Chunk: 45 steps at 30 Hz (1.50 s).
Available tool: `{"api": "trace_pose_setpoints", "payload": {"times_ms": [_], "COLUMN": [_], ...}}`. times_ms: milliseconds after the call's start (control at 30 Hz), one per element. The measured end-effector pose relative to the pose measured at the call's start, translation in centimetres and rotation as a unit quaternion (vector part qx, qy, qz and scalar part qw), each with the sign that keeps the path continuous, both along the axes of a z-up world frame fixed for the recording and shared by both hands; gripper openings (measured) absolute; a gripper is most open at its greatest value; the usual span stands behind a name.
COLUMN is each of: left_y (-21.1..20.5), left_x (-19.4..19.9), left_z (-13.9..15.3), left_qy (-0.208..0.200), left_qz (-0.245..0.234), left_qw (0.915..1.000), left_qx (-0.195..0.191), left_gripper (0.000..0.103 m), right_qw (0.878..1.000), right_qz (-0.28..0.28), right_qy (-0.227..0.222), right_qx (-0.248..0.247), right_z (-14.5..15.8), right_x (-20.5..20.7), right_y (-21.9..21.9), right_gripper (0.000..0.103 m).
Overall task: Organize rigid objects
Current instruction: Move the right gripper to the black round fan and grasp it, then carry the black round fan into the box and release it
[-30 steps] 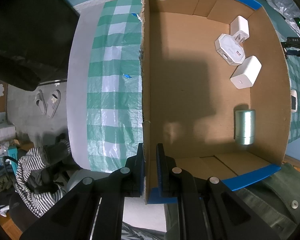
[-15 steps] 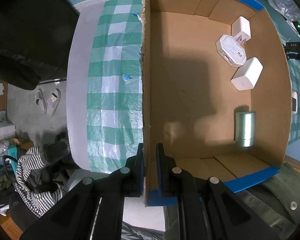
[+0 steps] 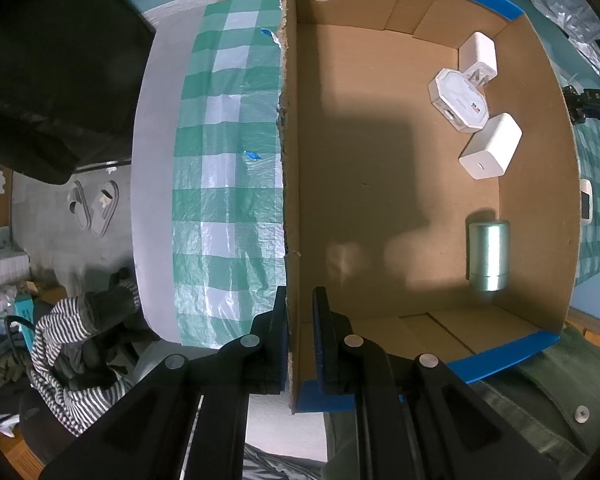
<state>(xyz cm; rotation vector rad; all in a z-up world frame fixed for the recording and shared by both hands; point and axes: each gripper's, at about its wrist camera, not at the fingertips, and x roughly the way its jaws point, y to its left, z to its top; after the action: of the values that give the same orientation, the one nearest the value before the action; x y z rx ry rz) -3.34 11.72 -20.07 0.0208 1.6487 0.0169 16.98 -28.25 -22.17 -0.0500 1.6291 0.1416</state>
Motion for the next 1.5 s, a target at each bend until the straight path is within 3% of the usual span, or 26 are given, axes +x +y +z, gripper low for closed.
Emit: {"api": "trace_pose_setpoints", "payload": {"times_ms": [433,900,1233,1500], "left_y": [-0.1,-0.1,-0.1,-0.1], "left_x": [0.0,-0.1,-0.1,0.0], "left_z": [0.0,0.2,0.3,0.2], "left_qy": [-0.002,-0.004,-0.005,-0.004], "left_qz": [-0.007,-0.013,-0.014,-0.013], "left_qw": [1.0,0.9999,0.9999,0.9999], "left_qx": [-0.001,-0.003,-0.003,-0.003], "left_gripper": [0.011,0.011,0.011,0.011], "right_qw": [0.996,0.982,0.97,0.963], "right_qz": [0.076,0.173,0.229,0.263], "right_qy": [-0.035,-0.064,-0.065,-0.051], "right_qx": [0.024,0.042,0.044,0.033], "right_z": [6.1,11.0,11.6,9.4], "right_x": [-3.0,-4.6,-5.5,-6.6], "right_y": [5.9,13.4,17.9,21.2], "right_gripper": [0.061,0.061,0.061,0.061]}}
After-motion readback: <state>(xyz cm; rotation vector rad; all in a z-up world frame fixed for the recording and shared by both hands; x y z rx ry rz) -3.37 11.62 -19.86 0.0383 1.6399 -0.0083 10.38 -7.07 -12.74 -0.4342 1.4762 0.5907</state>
